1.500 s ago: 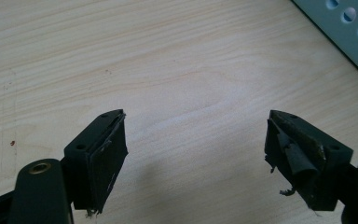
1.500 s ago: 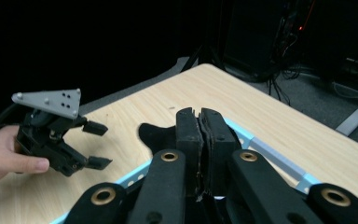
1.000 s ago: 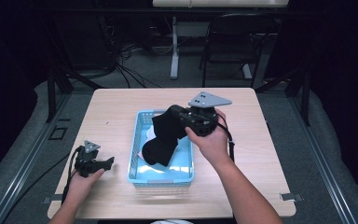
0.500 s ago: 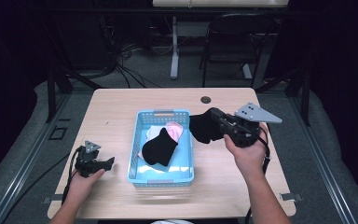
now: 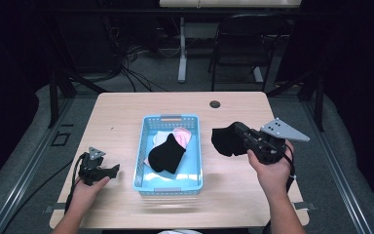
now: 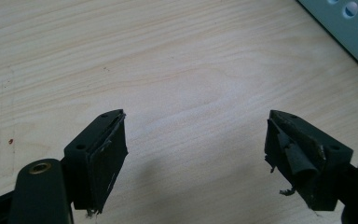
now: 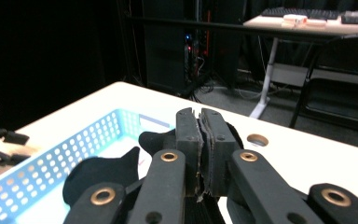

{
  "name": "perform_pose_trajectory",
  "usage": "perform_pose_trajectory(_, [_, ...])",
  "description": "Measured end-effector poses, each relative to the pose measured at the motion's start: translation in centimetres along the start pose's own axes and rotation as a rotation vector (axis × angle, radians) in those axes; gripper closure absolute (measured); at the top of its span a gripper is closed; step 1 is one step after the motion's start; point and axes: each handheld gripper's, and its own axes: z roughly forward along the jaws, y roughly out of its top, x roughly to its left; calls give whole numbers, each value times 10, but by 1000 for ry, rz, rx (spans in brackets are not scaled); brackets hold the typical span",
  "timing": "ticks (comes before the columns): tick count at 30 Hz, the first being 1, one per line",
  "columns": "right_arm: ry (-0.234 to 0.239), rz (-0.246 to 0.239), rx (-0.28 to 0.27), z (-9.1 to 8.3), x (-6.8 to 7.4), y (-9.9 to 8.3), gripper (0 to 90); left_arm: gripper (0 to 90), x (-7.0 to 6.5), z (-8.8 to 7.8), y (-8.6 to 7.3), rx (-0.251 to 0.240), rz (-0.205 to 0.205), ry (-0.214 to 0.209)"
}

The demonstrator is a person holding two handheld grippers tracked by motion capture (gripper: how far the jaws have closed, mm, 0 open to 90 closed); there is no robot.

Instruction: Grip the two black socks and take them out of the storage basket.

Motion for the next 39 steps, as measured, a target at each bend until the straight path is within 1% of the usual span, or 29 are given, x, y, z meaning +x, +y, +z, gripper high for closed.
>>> perform_pose_trajectory(1, [-3, 5, 8, 0, 0, -5, 864, 208, 0, 0, 0, -1, 0, 0])
perform_pose_trajectory(2, [-3, 5, 8, 0, 0, -5, 864, 208, 0, 0, 0, 0, 2, 0])
perform_pose_trajectory(4, [-2, 12, 22, 2, 0, -11, 864, 208, 0, 0, 0, 0, 1, 0])
perform_pose_trajectory(5, [-5, 12, 37, 3, 0, -14, 864, 208, 0, 0, 0, 0, 2, -1])
perform_pose_trajectory(8, [-7, 26, 67, 10, -3, -24, 864, 208, 0, 0, 0, -1, 2, -1])
perform_pose_trajectory(10, [-16, 38, 88, 17, -7, -32, 864, 208, 0, 0, 0, 1, 1, -2])
perform_pose_trajectory(11, [-33, 60, 118, 25, -16, -41, 864, 208, 0, 0, 0, 1, 2, -2])
perform_pose_trajectory(12, [-33, 60, 118, 25, -16, -41, 864, 208, 0, 0, 0, 1, 2, -3])
perform_pose_trajectory(15, [-64, 114, 153, 39, -32, -60, 864, 208, 0, 1, 0, 2, 5, -5])
perform_pose_trajectory(16, [-79, 127, 164, 43, -37, -66, 864, 208, 0, 1, 0, 1, 4, -5])
perform_pose_trajectory(17, [-113, 151, 183, 51, -48, -78, 863, 208, 0, 0, 0, 2, 2, -6])
perform_pose_trajectory(18, [-113, 151, 183, 51, -48, -78, 863, 208, 0, 0, 0, 2, 2, -5])
perform_pose_trajectory(20, [-146, 175, 196, 55, -59, -88, 862, 208, 0, 0, 0, 0, 1, -3])
perform_pose_trajectory(22, [-184, 196, 194, 57, -68, -96, 861, 208, 1, 0, 0, 2, 0, -4])
perform_pose_trajectory(24, [-208, 224, 194, 57, -75, -101, 858, 208, 0, 0, 0, 2, 1, -5])
perform_pose_trajectory(25, [-221, 250, 188, 56, -81, -104, 846, 208, 0, 0, 0, 2, 1, -5])
perform_pose_trajectory(27, [-228, 257, 188, 56, -83, -106, 829, 208, 1, 0, 0, 0, -1, -4])
perform_pose_trajectory(29, [-237, 259, 185, 55, -85, -108, 747, 208, 1, 0, 0, 1, -1, -5])
perform_pose_trajectory(30, [-243, 260, 177, 55, -86, -109, 714, 208, 1, 0, 0, 0, 0, -5])
perform_pose_trajectory(32, [-249, 255, 183, 54, -87, -111, 661, 208, 1, 0, 0, 0, 0, -6])
perform_pose_trajectory(34, [-267, 247, 187, 54, -88, -113, 651, 208, 1, 0, 0, 0, 0, -5])
perform_pose_trajectory(36, [-264, 247, 191, 53, -88, -114, 644, 208, 1, 0, 0, -1, 0, -5])
perform_pose_trajectory(39, [-262, 235, 203, 54, -87, -115, 637, 208, 1, 0, 0, -2, 0, -5])
